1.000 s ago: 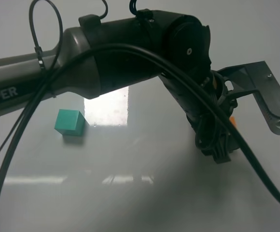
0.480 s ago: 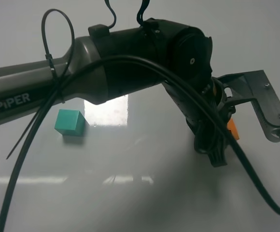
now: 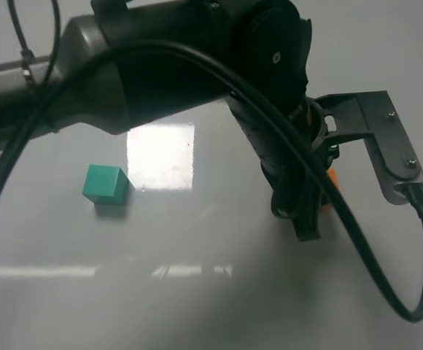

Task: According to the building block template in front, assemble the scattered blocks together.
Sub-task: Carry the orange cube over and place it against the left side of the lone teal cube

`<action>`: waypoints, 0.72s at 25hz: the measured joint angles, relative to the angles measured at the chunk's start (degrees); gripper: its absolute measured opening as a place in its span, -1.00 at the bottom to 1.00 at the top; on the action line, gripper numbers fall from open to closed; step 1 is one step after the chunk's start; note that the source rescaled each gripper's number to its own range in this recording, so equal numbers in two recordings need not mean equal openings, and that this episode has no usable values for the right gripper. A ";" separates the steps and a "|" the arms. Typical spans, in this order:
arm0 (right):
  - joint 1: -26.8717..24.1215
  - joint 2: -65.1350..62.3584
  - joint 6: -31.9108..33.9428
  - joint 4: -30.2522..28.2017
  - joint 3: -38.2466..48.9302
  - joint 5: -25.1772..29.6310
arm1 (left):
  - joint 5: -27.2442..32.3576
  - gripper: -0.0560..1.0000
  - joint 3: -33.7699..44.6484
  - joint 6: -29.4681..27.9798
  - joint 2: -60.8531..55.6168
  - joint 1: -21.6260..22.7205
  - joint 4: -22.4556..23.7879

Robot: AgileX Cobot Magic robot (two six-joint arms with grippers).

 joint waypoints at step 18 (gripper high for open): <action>0.00 0.00 0.05 0.00 0.00 0.00 | 10.38 -0.88 7.78 -3.93 -26.85 -0.22 8.97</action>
